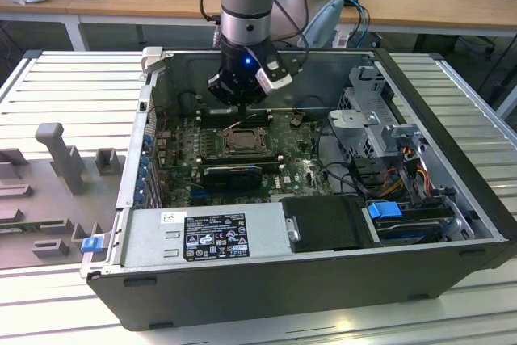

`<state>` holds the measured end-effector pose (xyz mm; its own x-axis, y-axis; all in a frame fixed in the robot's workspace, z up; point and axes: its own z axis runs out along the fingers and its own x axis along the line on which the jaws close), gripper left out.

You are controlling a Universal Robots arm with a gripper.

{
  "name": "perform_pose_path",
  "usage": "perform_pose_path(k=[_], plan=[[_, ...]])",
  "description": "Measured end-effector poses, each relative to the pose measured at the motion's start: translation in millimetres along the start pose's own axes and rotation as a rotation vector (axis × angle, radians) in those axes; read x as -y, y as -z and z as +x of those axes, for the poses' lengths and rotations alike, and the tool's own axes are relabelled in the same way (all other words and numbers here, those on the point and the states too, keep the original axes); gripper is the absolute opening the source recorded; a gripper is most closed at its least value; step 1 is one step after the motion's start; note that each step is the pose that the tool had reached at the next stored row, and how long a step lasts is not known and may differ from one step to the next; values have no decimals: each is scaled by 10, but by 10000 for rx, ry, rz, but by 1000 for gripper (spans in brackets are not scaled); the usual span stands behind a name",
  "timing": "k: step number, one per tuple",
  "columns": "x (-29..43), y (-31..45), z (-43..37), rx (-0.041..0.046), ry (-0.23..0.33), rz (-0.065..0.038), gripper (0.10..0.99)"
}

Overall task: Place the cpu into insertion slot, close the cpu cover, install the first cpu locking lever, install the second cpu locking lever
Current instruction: 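Install the first cpu locking lever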

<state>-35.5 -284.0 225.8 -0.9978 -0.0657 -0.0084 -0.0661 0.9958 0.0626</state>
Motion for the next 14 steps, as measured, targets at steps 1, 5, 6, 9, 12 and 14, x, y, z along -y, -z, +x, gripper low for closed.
perform_pose_path(k=[1, 5, 6, 9, 12, 14], plan=[[-5, -13, -27, -7, 1, 22, 106], [-30, -77, -103, -30, 3, 176, 106], [-29, -81, -122, -34, 3, 177, 106], [-26, -87, -157, -43, 4, 160, 106], [-25, -92, -171, -43, 15, 149, 106], [-25, -98, -176, -42, 17, 146, 106]])
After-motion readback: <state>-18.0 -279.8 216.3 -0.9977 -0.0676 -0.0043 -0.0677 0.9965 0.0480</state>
